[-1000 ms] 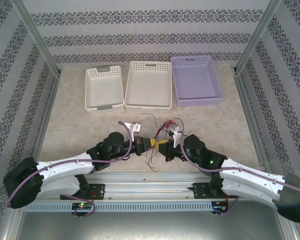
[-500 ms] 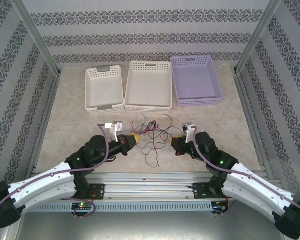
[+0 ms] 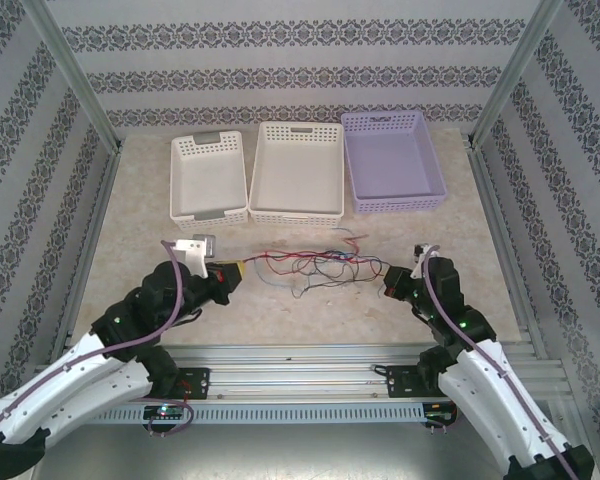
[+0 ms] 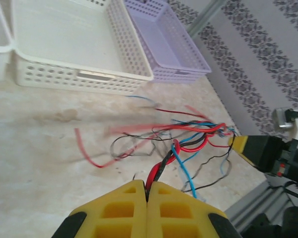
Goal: Untangle the cables
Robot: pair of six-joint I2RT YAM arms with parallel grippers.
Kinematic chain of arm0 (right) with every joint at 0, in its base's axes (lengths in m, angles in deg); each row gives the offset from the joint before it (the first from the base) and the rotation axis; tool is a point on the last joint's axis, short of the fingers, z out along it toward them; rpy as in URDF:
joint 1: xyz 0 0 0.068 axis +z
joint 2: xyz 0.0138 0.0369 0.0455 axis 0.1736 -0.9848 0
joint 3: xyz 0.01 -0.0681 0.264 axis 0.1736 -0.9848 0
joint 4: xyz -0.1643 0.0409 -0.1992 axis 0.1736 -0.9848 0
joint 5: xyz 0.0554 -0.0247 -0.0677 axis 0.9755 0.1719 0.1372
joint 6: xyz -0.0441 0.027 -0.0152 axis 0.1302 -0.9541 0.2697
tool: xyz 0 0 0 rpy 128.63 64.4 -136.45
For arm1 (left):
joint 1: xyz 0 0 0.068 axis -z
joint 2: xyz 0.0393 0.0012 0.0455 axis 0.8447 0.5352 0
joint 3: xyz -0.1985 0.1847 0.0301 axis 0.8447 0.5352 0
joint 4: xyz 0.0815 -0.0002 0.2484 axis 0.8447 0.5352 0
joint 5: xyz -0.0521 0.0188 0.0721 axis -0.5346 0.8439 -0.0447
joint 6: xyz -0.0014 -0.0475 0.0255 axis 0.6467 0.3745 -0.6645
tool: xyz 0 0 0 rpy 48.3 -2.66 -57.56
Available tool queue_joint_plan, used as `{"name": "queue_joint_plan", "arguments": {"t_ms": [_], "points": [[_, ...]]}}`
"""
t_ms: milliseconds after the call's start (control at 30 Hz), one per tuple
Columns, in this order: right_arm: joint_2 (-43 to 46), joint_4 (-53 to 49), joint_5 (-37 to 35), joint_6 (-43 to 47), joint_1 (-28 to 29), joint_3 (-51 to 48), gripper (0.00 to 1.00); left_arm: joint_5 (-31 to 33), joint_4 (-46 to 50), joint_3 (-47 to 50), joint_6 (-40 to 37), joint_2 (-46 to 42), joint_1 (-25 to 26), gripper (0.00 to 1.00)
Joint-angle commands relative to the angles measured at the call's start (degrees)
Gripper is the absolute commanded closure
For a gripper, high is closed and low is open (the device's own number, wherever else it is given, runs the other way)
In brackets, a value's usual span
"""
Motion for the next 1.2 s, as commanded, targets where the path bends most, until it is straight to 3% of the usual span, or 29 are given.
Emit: {"name": "queue_joint_plan", "arguments": {"t_ms": [0,233,467,633,933,1167], "points": [[0.19,-6.27,-0.54,-1.09,-6.07,1.53,1.00,4.51,10.27,-4.56,-3.86,-0.75,-3.26,1.00],[-1.86,-7.93,0.91,-2.04,-13.08,2.12,1.00,8.09,20.70,-12.64,-6.72,-0.71,-7.22,1.00],[-3.47,-7.01,-0.41,-2.16,-13.60,1.69,1.00,13.39,26.16,-18.56,-9.11,-1.42,-7.39,1.00],[-5.38,-5.63,1.65,-1.00,-13.56,1.33,1.00,11.57,26.93,-20.35,-9.73,-0.89,-7.38,1.00],[-7.57,-4.54,-1.11,-0.79,-13.73,-0.16,1.00,22.84,34.00,-35.04,-17.25,-2.00,-7.39,1.00],[-9.13,-4.22,-2.39,-0.94,-13.90,-0.29,1.00,26.00,37.20,-39.68,-20.55,-1.38,-7.36,1.00]]}}
